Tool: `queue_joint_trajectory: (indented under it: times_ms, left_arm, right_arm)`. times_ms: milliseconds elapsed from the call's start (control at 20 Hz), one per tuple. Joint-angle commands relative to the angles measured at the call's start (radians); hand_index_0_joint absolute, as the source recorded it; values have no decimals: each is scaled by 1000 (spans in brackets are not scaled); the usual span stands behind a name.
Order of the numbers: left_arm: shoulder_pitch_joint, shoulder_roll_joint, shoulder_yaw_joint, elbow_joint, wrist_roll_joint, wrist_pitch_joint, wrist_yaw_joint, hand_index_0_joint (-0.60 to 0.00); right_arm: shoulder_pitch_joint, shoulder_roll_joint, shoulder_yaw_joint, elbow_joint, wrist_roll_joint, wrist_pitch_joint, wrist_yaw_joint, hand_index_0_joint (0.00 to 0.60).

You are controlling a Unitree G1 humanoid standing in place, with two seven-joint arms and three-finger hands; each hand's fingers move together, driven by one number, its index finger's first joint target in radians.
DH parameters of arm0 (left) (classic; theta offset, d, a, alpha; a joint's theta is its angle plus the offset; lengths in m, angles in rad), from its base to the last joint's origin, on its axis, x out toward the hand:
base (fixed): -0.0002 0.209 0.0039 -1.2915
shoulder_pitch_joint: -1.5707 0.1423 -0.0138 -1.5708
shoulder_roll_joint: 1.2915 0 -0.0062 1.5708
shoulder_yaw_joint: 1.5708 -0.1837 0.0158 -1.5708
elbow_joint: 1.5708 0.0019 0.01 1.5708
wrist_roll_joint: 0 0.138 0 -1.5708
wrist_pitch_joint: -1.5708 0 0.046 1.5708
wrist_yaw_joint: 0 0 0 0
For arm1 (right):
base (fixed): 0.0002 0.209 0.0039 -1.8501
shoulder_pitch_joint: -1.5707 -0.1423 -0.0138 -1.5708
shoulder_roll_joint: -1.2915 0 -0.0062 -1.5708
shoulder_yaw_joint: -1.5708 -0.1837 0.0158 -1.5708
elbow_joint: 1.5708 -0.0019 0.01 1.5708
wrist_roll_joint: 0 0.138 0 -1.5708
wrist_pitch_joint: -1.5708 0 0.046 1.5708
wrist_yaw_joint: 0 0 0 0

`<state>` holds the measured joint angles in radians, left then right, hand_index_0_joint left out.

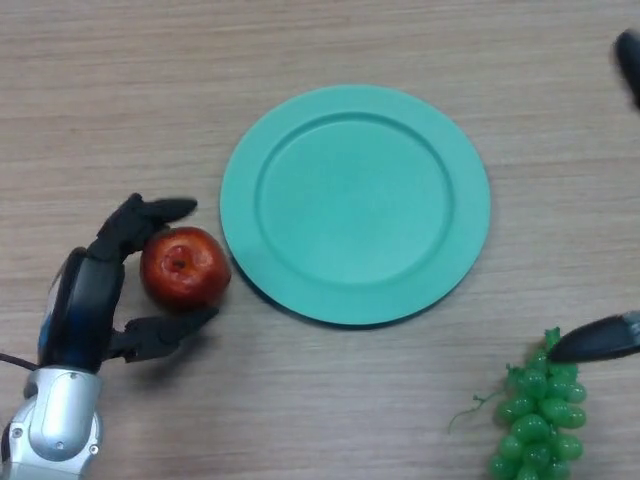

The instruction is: Pick up the red apple and place it on the plate

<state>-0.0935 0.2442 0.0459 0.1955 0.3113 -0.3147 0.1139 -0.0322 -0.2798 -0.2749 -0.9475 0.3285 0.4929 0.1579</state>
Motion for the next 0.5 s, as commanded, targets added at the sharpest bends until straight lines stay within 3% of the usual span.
queue_joint_trajectory:
  times_ms: [50, 300, 500]
  left_arm:
    - [-32, 39, 22, -48, 57, -70, 78, -600]
    - [18, 32, 54, -406, 31, 54, -27, -600]
    - [-149, 46, 35, -425, -66, 188, -107, -600]
  right_arm:
    - [-22, -35, -47, -48, 49, -101, -24, 0]
    - [-38, -47, -45, -54, 57, -66, -42, 0]
    - [-31, -36, -11, -64, 52, -68, -45, 0]
